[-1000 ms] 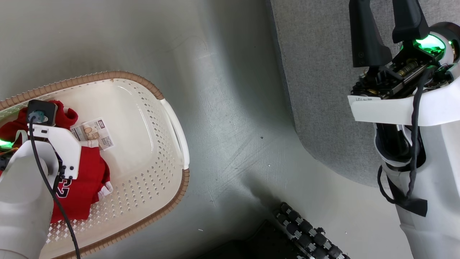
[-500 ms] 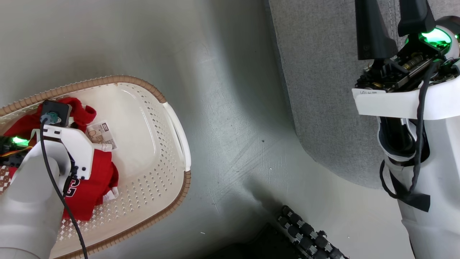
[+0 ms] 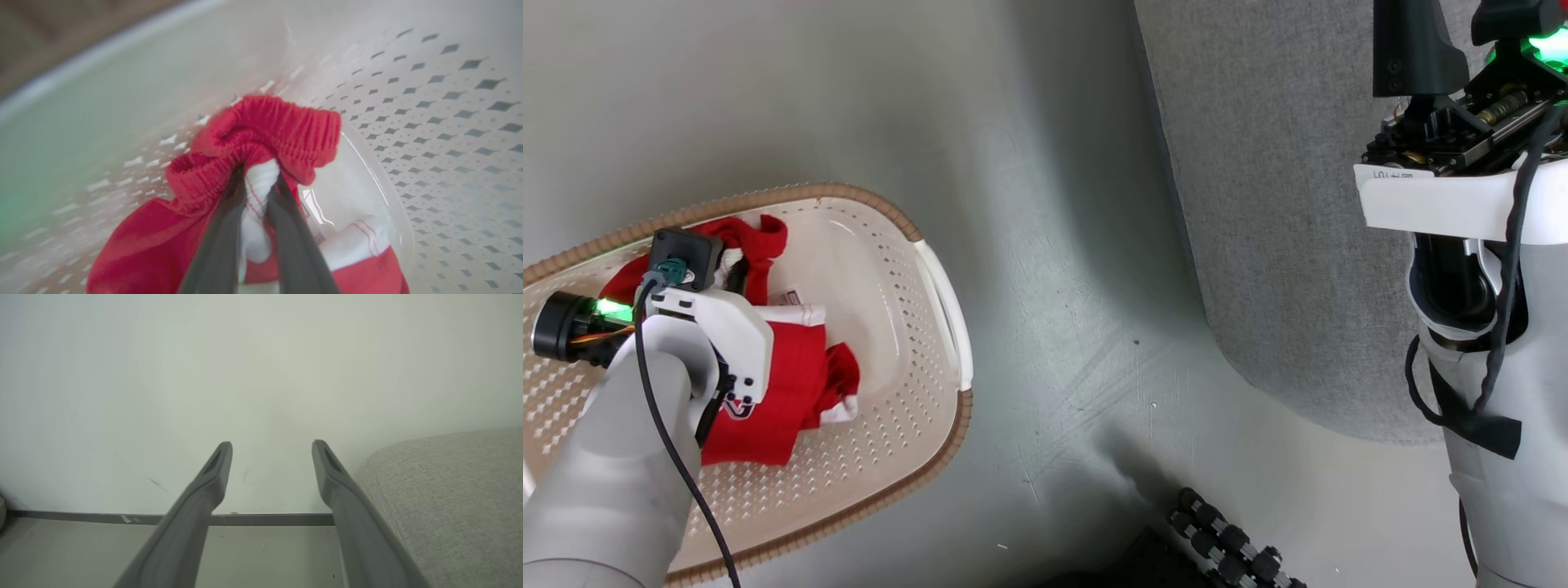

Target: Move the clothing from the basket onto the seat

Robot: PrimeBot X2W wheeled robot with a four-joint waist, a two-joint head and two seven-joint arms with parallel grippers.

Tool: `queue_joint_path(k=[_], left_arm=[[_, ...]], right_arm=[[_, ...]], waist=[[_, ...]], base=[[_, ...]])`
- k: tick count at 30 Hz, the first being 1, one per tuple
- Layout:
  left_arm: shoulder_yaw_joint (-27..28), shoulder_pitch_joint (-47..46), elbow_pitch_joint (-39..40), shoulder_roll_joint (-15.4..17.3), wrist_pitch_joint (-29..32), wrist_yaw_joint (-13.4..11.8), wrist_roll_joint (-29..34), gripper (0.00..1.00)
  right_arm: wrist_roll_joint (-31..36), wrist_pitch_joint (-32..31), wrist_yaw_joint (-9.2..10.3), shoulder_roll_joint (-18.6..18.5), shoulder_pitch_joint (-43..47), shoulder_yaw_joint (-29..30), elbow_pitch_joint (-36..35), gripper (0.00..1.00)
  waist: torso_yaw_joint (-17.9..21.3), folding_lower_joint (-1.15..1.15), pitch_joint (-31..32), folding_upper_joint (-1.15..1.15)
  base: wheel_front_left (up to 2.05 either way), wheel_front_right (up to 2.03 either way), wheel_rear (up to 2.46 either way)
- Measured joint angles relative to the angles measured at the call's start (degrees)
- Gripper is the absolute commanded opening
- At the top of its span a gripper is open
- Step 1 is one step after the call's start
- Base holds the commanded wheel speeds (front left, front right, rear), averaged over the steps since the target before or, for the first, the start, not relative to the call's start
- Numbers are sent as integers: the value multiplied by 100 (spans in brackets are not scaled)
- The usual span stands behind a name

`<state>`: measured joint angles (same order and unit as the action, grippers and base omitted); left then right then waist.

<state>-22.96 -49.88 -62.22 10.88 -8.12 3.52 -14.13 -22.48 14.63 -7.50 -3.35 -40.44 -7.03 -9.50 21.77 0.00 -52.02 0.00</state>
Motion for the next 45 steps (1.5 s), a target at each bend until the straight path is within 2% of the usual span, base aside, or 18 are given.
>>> queue_joint_path(k=[9, 27, 45], left_arm=[[-91, 123, 87, -260, -411, 156, -49, 0], [-62, 508, 579, -556, -611, 276, -309, 0], [275, 1185, 2497, -700, -616, 327, -554, 0]], right_arm=[[71, 0, 0, -102, 4, 58, 73, 100], [79, 0, 0, -357, 259, 271, 248, 100], [77, 0, 0, -622, 902, 278, 498, 100]], waist=[[-202, 0, 370, 0], [-644, 0, 1317, 0], [-1092, 0, 2463, 0]], base=[[0, 0, 0], [0, 0, 0], [0, 0, 0]])
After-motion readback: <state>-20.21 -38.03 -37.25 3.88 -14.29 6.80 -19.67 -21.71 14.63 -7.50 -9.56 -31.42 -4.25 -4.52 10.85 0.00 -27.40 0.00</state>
